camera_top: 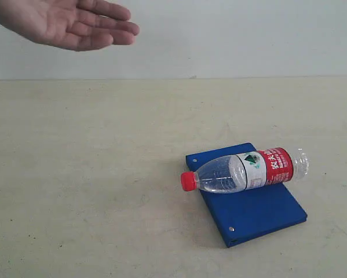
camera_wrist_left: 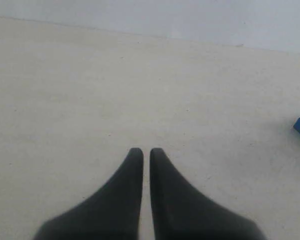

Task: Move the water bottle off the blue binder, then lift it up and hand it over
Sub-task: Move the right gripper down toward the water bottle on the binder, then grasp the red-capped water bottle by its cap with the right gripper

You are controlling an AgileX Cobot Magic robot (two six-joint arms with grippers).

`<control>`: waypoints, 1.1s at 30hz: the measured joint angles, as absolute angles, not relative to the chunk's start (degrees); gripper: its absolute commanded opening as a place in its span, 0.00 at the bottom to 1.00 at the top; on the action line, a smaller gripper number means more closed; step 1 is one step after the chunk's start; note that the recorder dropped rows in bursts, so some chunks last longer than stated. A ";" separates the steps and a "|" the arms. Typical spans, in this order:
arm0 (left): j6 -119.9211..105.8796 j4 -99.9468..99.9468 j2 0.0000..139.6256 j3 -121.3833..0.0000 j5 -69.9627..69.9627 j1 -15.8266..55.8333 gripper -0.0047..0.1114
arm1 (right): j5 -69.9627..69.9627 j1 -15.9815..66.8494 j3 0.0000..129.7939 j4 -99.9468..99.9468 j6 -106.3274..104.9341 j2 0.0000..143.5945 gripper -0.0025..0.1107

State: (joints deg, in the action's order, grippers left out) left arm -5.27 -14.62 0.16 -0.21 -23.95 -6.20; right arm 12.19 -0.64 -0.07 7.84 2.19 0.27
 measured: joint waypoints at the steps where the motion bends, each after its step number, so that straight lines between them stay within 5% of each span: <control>1: -5.27 -14.62 0.16 -0.21 -23.95 -6.20 0.08 | 10.01 -0.64 -0.07 12.38 6.47 0.27 0.02; 10: -5.27 -14.62 0.16 -0.21 -23.95 -6.20 0.08 | -7.39 -0.53 -0.07 43.02 32.41 0.25 0.02; 15: -5.27 -14.62 0.16 -0.21 -23.95 -6.20 0.08 | -57.64 0.07 3.32 51.41 33.93 2.40 0.02; 17: -5.27 -14.62 0.16 -0.21 -23.95 -6.20 0.08 | -59.45 1.34 9.12 50.65 31.48 5.65 0.02; 26: -5.38 -14.62 0.16 -0.21 -23.95 -6.20 0.08 | 18.13 15.66 52.89 -14.26 14.34 45.00 0.02; 33: -5.38 -14.62 0.16 -0.21 -23.95 -6.20 0.08 | 44.75 27.02 72.36 -4.14 -25.96 76.04 0.02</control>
State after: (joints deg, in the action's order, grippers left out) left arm -5.38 -14.62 0.16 -0.21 -23.95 -6.20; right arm 44.75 27.02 72.36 -4.14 -25.96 76.04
